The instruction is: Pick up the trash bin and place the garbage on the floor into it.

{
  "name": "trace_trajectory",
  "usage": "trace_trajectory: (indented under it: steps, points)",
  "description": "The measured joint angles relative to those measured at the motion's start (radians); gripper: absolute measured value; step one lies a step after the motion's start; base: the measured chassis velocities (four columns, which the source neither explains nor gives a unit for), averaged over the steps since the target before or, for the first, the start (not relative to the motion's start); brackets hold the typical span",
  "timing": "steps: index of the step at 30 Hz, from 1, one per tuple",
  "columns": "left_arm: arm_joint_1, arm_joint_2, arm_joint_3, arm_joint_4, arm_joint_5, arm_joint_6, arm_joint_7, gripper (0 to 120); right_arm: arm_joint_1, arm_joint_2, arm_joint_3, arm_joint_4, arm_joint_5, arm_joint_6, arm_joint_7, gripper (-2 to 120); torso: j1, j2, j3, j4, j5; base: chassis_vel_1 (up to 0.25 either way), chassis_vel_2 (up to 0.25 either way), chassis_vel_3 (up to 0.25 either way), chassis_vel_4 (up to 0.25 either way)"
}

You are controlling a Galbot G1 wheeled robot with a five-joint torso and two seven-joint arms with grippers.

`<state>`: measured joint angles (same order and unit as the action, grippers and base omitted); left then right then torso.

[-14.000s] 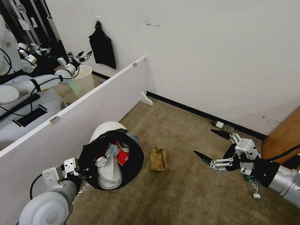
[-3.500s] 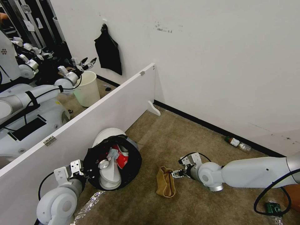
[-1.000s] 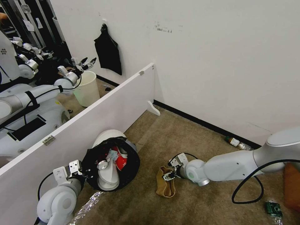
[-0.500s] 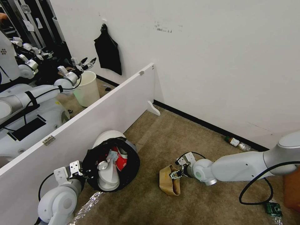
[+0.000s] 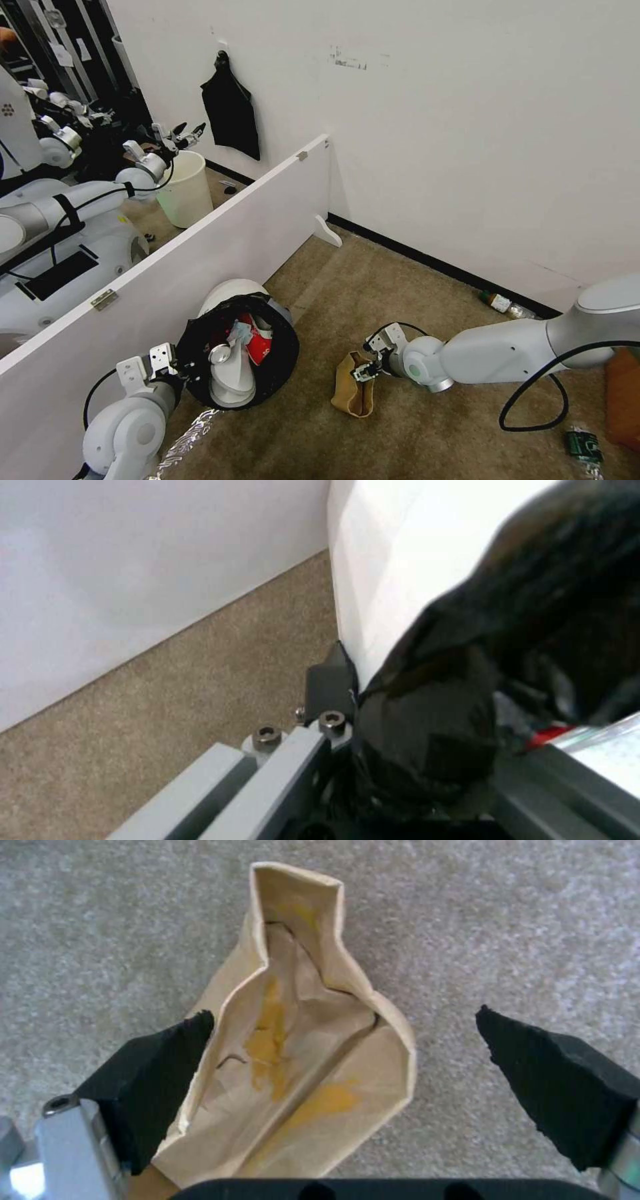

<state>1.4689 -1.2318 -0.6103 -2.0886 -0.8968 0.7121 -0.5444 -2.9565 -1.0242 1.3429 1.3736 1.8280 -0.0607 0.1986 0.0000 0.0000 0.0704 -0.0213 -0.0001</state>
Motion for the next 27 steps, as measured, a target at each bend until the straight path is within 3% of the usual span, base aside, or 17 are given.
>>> trace_trajectory:
  steps: [17,27]
  points:
    - [-0.002,-0.001,0.002,0.003,0.006,-0.001,-0.001,0,0.0,-0.057,-0.009,-0.048,0.001,-0.023,-0.04,99,0.0,0.0,0.0,-0.0001,0.0,0.0,0.0,0.0,0.0]
    - [-0.003,-0.006,0.002,0.004,0.006,-0.001,-0.001,0,0.0,-0.048,-0.014,-0.053,-0.006,-0.033,-0.057,61,0.0,0.0,0.0,0.0,0.0001,0.0,0.0,0.0,0.0]
